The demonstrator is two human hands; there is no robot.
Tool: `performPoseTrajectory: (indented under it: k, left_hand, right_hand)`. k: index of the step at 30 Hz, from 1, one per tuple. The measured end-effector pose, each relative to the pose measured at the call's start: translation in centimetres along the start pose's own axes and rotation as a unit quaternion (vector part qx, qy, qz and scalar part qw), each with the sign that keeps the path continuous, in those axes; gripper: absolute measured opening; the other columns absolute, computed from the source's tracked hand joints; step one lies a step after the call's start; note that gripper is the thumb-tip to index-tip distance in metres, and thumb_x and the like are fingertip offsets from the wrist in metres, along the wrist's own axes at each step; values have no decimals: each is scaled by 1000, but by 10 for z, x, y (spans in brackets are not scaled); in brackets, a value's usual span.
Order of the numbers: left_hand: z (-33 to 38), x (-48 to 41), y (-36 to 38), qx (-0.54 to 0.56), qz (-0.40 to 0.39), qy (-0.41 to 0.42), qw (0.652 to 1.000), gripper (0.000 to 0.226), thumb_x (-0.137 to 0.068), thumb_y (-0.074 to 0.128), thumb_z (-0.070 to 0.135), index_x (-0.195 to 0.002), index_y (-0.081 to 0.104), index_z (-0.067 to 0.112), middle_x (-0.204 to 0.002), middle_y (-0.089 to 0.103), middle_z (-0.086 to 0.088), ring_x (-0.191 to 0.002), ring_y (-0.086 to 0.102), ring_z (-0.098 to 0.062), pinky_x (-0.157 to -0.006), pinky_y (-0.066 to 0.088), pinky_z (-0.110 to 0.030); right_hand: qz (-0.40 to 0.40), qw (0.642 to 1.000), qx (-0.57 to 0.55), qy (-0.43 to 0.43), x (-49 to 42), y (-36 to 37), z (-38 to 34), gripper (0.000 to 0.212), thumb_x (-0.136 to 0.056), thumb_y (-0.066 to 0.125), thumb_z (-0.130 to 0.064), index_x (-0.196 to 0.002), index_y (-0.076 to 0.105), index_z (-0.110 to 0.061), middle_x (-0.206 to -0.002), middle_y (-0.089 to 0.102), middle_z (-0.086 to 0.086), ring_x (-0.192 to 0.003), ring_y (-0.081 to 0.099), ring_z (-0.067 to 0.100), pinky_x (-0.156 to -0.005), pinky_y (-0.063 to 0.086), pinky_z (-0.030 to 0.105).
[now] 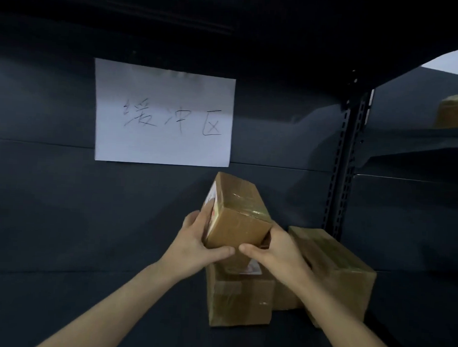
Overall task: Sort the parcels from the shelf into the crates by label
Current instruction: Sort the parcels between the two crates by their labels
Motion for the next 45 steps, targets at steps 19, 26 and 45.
performPoseTrajectory:
  k: [19,26,45]
  left_hand:
    - [-86,141,-97,-130,40,-194,972,71,-79,70,23,-137,34,38,-120,38,7,-109,44,-11,-77,34,-7]
    - [-86,132,-74,-208,-16,-187,960,62,-84,62,22,-137,35,39,-145,24,6,-129,32,-19,-105,38,-31]
    - [-90,116,-55,-178,-3,-169,969,82,-80,69,30,-145,19,30,-148,20,6,-132,31,-15,-105,34,-25]
  right_hand:
    - [-104,986,-95,85,53,185,-16,63,-72,78,-22,-123,41,-18,-99,56,-10,-74,48,-5,-59,42,3]
    - [-156,981,9,113,59,184,16,30,-80,70,-30,-105,56,-18,-99,63,-4,-98,61,12,-72,44,16]
    - [-68,984,143,78,69,50,61,44,-87,61,-34,-128,49,-24,-117,59,-7,-101,54,2,-87,40,15]
Point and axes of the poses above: each hand's wrist, its own x-axis away from the middle knuckle, its own y-axis out of the palm, z = x × y, the point moved 5 cm from there along -x, towards the middle knuckle
